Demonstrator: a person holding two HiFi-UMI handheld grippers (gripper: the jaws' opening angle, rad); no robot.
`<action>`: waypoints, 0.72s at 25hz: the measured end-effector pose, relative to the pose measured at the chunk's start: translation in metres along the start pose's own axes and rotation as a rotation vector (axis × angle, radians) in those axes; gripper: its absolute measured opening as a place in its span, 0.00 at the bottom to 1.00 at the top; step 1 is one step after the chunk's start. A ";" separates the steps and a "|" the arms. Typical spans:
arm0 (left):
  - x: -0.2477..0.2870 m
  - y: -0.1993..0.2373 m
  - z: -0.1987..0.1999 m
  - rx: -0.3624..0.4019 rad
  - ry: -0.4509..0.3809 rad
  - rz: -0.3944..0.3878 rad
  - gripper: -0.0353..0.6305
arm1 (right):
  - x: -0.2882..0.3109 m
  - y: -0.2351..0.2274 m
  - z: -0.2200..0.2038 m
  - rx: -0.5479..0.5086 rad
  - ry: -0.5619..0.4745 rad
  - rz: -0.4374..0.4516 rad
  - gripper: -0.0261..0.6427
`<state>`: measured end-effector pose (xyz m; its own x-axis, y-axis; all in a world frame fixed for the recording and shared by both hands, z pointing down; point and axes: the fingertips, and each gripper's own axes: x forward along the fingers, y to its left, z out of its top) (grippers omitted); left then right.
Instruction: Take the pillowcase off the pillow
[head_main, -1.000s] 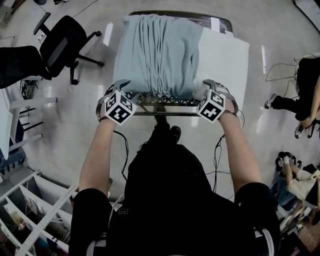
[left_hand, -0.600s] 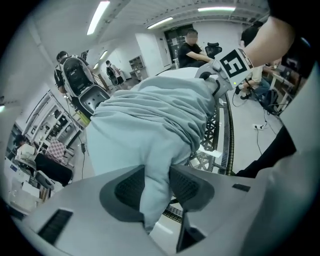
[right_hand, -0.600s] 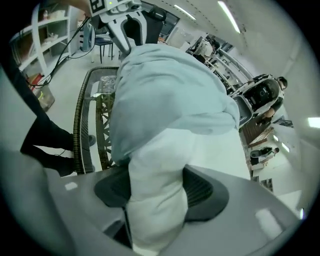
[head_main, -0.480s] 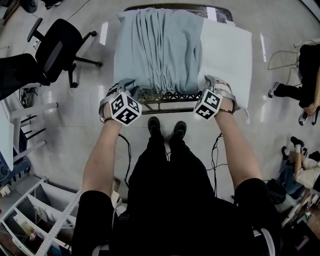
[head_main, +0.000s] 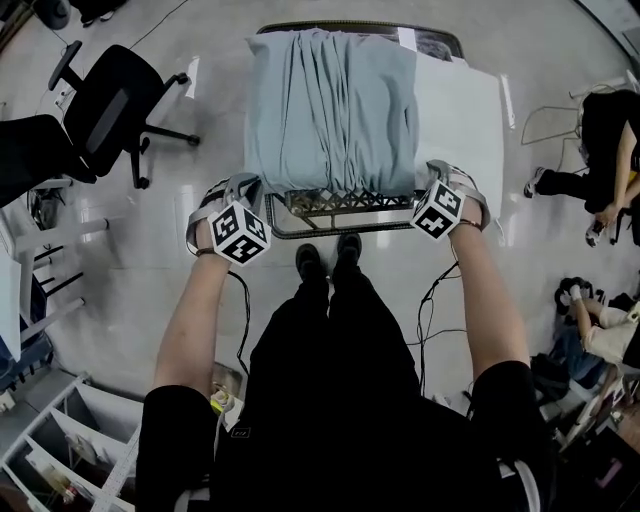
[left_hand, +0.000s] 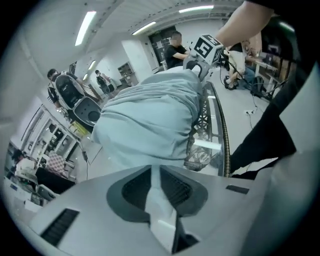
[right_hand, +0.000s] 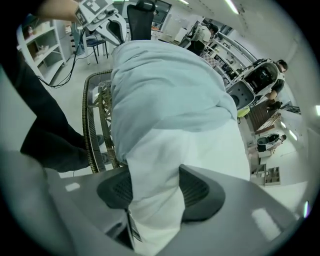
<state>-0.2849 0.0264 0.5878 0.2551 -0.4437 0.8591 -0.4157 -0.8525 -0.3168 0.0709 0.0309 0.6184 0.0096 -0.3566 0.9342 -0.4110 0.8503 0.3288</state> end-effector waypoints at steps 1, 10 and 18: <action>0.003 0.001 -0.005 -0.024 -0.005 0.014 0.18 | 0.002 0.001 0.001 0.006 0.008 -0.001 0.43; 0.012 -0.021 -0.025 -0.165 -0.003 -0.100 0.50 | 0.018 -0.002 0.003 0.050 0.015 -0.028 0.49; 0.045 -0.013 -0.054 -0.149 0.124 -0.037 0.09 | 0.001 -0.005 0.005 0.045 0.015 0.030 0.35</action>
<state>-0.3152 0.0325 0.6524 0.1668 -0.3679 0.9148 -0.5348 -0.8132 -0.2295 0.0681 0.0241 0.6171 0.0104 -0.3245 0.9458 -0.4517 0.8423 0.2940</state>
